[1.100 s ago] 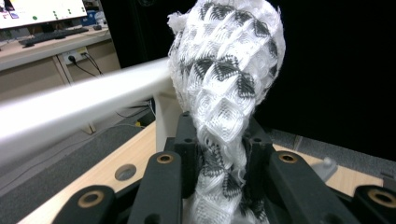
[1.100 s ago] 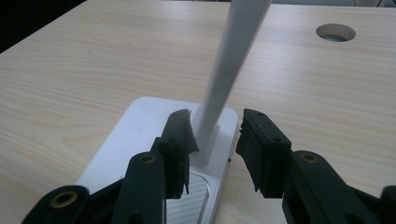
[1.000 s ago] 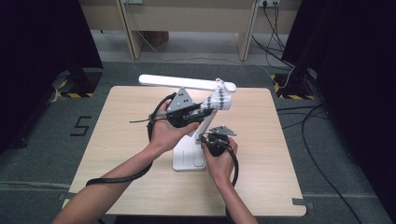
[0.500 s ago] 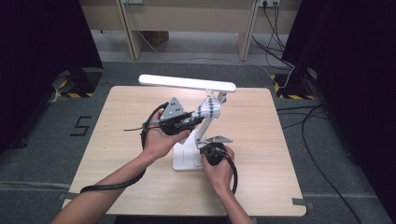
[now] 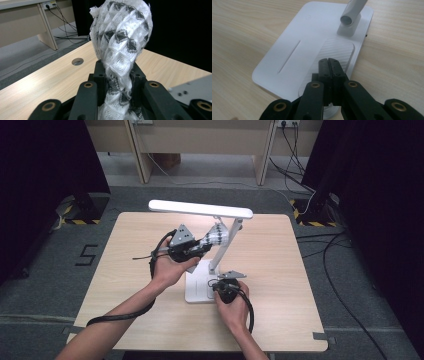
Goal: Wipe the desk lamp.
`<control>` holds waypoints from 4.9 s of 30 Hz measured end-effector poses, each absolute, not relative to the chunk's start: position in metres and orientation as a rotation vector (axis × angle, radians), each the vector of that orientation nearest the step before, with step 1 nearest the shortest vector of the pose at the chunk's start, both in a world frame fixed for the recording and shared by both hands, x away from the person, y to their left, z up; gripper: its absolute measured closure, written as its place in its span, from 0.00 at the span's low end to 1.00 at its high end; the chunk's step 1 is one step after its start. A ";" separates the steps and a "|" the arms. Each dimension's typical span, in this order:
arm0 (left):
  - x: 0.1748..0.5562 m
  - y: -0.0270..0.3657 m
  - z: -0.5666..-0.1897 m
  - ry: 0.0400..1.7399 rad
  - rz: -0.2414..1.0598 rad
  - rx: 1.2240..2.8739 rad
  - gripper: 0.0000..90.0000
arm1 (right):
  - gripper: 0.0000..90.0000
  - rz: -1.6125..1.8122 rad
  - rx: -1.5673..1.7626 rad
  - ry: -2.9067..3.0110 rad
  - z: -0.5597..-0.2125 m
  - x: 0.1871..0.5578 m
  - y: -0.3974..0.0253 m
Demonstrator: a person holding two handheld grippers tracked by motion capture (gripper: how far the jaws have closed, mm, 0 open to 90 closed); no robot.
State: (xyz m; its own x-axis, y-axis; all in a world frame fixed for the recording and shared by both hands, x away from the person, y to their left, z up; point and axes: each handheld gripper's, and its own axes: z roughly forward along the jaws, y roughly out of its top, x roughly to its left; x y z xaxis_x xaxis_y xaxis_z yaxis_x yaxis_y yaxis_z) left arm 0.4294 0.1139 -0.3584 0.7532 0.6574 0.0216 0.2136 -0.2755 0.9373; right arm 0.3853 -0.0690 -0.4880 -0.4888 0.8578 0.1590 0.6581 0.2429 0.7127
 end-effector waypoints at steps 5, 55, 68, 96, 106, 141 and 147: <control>0.438 0.114 -0.365 0.704 0.498 1.848 0.81 | 1.00 1.102 1.395 2.258 -0.489 0.377 -0.069; 0.450 0.084 -0.344 0.633 0.528 1.774 0.81 | 1.00 1.109 1.246 2.354 -0.499 0.371 -0.029; 0.457 0.086 -0.363 0.662 0.502 1.826 0.81 | 1.00 1.105 1.236 2.357 -0.499 0.371 -0.028; 0.472 0.097 -0.421 0.718 0.418 1.997 0.81 | 1.00 1.107 1.222 2.361 -0.499 0.370 -0.027; 0.474 0.105 -0.445 0.751 0.405 2.080 0.81 | 1.00 1.105 1.214 2.366 -0.499 0.369 -0.026; 0.508 0.134 -0.482 1.016 0.420 2.168 0.81 | 1.00 1.108 1.206 2.370 -0.500 0.367 -0.026; 0.508 0.139 -0.488 1.028 0.422 2.178 0.81 | 1.00 1.110 1.208 2.371 -0.500 0.367 -0.025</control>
State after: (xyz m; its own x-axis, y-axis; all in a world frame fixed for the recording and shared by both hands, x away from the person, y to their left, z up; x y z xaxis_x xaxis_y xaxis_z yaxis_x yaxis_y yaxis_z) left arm 0.5080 0.1386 -0.4878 0.6353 0.7723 0.0022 0.5508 -0.4552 0.6996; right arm 0.3667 -0.0253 -0.4996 -0.6214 0.7761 0.1075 0.5796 0.3631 0.7296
